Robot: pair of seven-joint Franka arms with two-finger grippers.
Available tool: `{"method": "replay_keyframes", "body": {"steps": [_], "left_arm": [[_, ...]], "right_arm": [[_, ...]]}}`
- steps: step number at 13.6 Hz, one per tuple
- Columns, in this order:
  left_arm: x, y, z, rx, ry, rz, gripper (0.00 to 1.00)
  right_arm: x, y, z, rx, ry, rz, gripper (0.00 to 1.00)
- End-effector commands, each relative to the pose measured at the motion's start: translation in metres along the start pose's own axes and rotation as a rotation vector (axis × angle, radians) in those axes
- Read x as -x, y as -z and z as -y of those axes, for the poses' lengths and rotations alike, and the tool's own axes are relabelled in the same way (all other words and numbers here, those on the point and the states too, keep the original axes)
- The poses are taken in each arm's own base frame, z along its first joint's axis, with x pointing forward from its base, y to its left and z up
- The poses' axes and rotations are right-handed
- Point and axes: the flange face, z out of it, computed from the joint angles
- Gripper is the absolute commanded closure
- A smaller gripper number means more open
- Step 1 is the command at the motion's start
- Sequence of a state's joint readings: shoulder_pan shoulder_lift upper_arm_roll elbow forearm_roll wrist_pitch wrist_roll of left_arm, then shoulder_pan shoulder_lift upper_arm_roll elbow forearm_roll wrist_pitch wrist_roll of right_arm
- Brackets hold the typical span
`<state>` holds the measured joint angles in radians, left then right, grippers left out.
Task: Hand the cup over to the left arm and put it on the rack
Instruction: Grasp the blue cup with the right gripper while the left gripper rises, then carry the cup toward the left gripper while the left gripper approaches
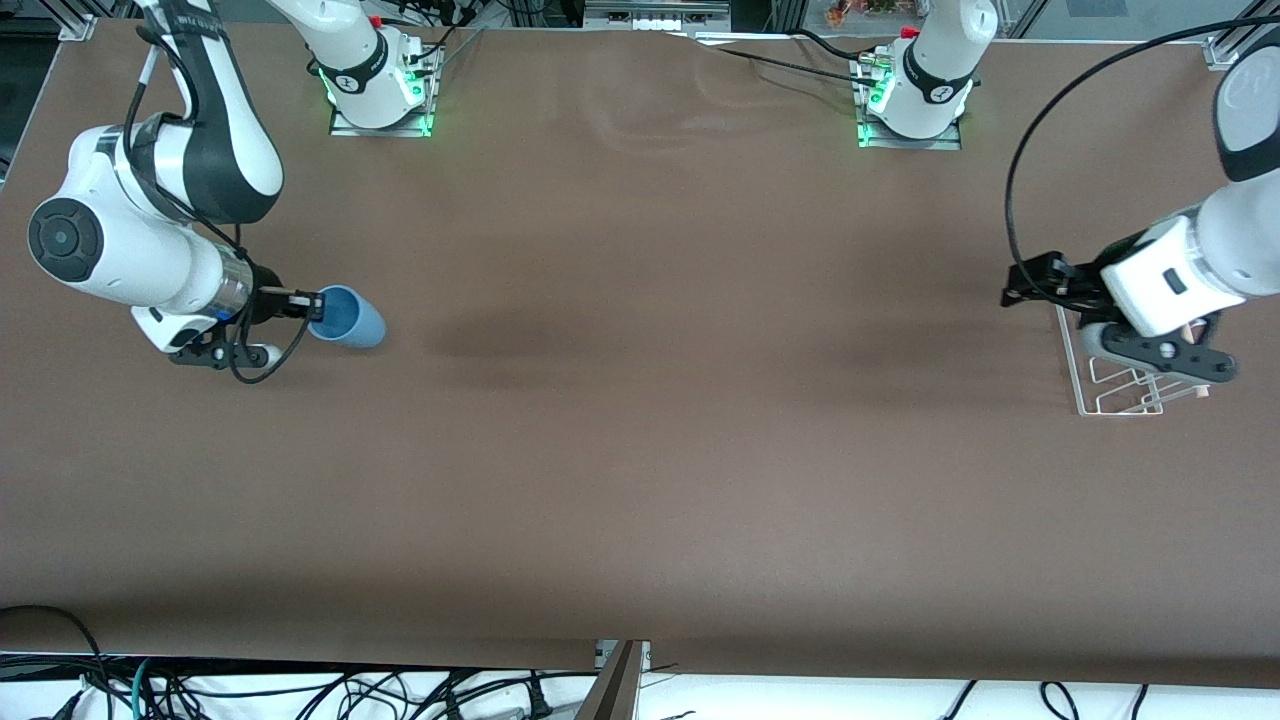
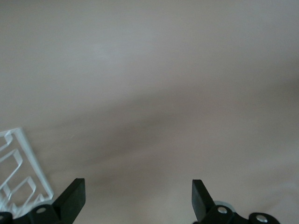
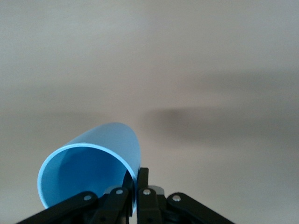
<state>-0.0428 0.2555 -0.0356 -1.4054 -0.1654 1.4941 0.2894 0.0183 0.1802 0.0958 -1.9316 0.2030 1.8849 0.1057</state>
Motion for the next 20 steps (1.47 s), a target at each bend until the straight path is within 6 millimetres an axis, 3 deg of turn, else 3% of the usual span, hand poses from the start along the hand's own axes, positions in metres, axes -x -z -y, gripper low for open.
{"method": "replay_keyframes", "body": {"steps": [1, 4, 6, 9, 12, 13, 14, 17, 20], "left_arm": [[0.002, 0.002, -0.006, 0.098, -0.317, -0.017, 0.0], [-0.003, -0.008, -0.018, 0.232, -0.699, -0.108, 0.0], [-0.007, -0.022, -0.026, 0.326, -0.827, -0.176, 0.0], [-0.017, -0.024, -0.045, 0.286, -1.135, -0.272, 0.0], [-0.019, -0.02, -0.084, 0.229, -1.241, -0.335, 0.0], [-0.023, -0.02, -0.106, 0.199, -1.33, -0.351, 0.0], [-0.027, -0.027, -0.121, 0.178, -1.364, -0.368, 0.0], [-0.013, -0.04, -0.15, 0.136, -1.365, -0.401, 0.0], [-0.009, -0.042, -0.166, 0.115, -1.366, -0.412, 0.0]], "right_arm": [[0.001, 0.01, 0.051, -0.225, -0.007, 0.069, 1.0], [-0.009, 0.022, 0.109, -0.442, 0.03, 0.089, 1.0], [-0.01, 0.024, 0.145, -0.552, 0.04, 0.121, 1.0], [0.001, 0.022, 0.202, -0.729, 0.047, 0.165, 1.0], [0.012, 0.014, 0.262, -0.821, 0.036, 0.125, 1.0], [0.013, 0.011, 0.28, -0.857, 0.026, 0.11, 1.0], [0.016, 0.009, 0.297, -0.871, 0.021, 0.087, 1.0], [0.023, -0.005, 0.326, -0.871, -0.025, 0.034, 1.0], [0.027, 0.0, 0.35, -0.89, -0.062, 0.024, 1.0]]}}
